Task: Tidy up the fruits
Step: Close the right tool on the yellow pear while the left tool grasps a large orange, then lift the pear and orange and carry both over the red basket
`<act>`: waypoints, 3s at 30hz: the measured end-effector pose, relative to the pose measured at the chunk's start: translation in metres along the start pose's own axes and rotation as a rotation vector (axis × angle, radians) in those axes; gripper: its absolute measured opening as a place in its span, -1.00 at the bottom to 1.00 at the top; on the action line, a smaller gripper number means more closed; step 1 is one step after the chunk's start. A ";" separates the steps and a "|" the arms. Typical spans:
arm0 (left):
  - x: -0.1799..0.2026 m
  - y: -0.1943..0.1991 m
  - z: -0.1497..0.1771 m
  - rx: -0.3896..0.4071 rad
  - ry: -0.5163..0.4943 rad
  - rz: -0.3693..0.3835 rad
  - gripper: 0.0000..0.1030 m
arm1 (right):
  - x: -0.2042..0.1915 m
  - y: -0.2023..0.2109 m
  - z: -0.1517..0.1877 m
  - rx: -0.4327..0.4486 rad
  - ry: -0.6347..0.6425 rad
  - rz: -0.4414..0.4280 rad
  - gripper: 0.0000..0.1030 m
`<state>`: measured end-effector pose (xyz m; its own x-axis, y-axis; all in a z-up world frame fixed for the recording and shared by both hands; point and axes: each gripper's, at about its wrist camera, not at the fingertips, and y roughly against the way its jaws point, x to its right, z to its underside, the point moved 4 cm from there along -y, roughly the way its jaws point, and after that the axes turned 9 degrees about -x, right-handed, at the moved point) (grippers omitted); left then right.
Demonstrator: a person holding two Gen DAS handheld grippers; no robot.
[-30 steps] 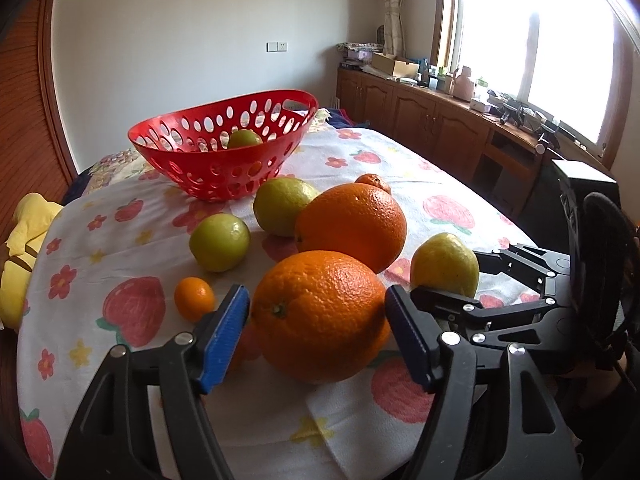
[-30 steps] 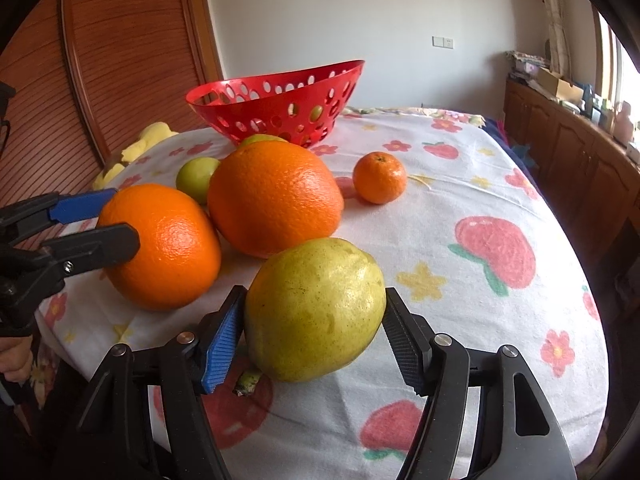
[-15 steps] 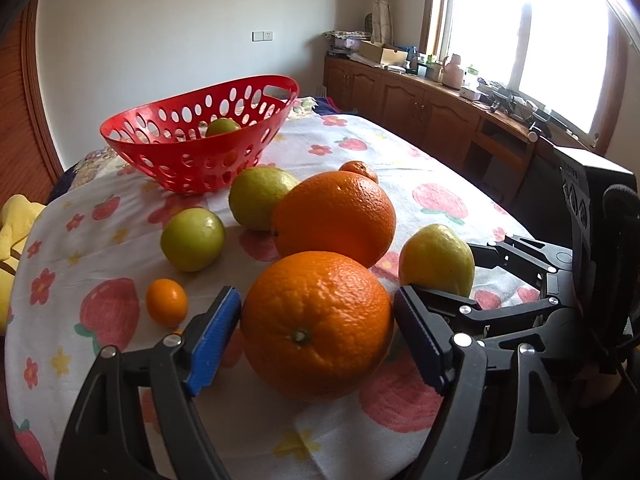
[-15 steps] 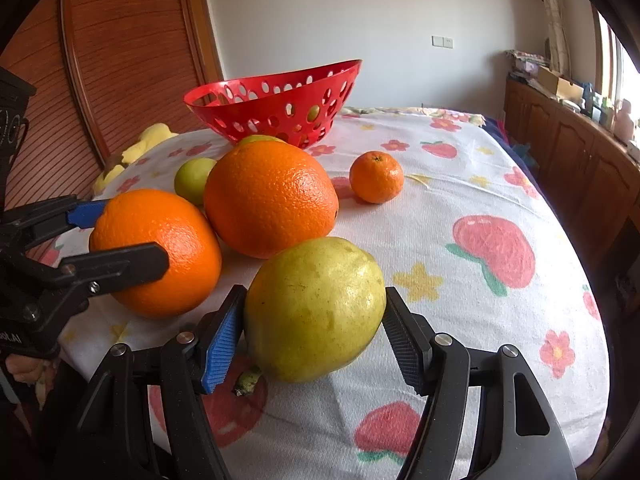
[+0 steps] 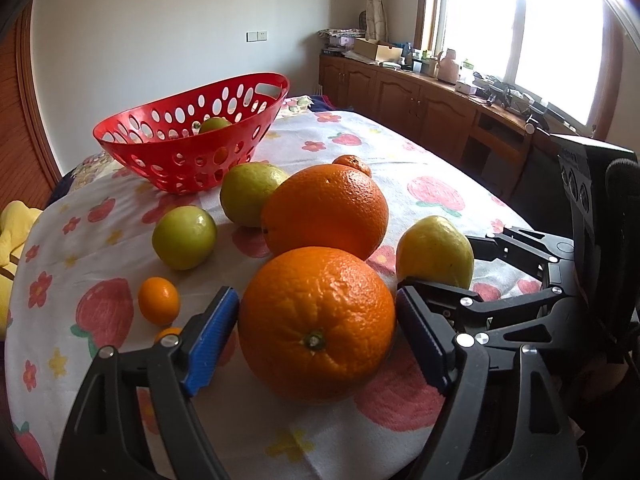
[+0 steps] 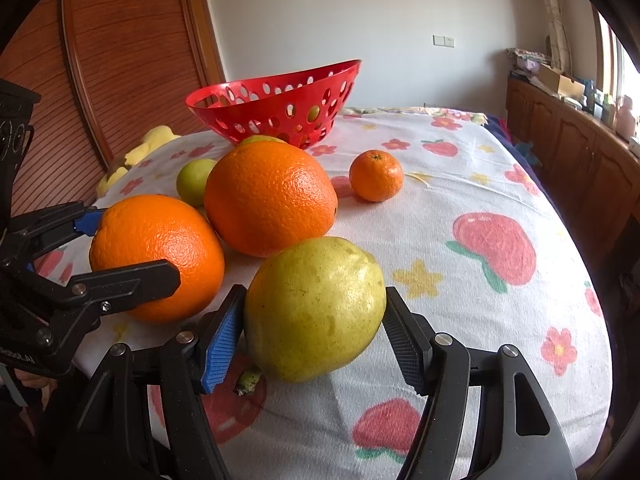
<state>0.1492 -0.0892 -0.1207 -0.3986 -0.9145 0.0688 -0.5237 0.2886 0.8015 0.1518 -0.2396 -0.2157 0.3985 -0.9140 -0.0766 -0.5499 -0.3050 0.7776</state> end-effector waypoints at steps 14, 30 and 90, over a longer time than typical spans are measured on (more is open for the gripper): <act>0.004 -0.006 0.006 0.001 -0.003 0.044 0.57 | -0.001 0.002 0.001 -0.003 0.009 0.003 0.34; -0.012 0.022 0.002 0.065 0.043 0.040 0.54 | 0.001 0.012 -0.001 0.016 0.018 0.016 0.34; -0.144 0.018 -0.134 0.189 0.106 -0.047 0.54 | -0.029 -0.081 -0.228 0.008 0.360 0.021 0.34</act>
<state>0.2985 0.0095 -0.0366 -0.2944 -0.9501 0.1034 -0.6757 0.2834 0.6806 0.3522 -0.1271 -0.1346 0.6194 -0.7675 0.1652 -0.5658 -0.2905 0.7717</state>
